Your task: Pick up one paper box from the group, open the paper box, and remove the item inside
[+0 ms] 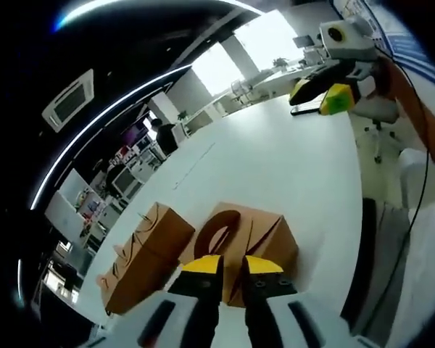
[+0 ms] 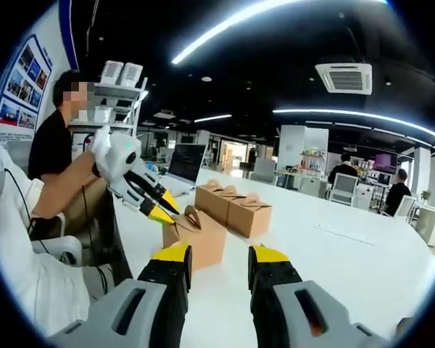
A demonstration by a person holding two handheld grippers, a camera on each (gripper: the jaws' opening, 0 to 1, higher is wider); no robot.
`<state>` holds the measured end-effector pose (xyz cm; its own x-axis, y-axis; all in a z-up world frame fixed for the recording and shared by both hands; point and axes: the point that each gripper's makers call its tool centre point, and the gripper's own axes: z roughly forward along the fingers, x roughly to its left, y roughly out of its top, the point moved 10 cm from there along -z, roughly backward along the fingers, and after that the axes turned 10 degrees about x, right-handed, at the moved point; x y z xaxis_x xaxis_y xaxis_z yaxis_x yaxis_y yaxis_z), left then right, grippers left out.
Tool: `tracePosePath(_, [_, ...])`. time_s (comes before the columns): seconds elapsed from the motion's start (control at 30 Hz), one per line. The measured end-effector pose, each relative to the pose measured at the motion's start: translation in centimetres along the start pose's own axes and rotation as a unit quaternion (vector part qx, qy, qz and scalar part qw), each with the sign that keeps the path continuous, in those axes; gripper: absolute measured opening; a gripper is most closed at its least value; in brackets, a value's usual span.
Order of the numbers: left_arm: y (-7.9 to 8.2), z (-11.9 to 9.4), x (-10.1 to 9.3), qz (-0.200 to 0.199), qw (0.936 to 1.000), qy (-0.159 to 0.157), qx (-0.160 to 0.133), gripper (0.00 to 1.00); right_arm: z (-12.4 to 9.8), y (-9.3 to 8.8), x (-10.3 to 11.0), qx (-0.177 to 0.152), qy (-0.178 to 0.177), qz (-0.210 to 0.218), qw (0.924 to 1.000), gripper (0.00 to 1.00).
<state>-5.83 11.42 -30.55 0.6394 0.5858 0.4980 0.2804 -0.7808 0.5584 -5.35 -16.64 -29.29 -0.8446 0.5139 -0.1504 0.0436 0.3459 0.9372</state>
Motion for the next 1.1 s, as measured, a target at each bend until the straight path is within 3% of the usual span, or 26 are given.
tracePosePath(0.63, [-0.09,0.01,-0.2,-0.013,0.9999,-0.011,-0.001,0.06,0.32,-0.07,0.24,0.004,0.004,-0.002,1.0,0.32])
tracePosePath(1.1, [-0.41,0.16,-0.04,-0.021,0.9994,-0.02,-0.02,0.04,0.62,-0.15,0.47,0.009,0.011,-0.007,0.9999,0.32])
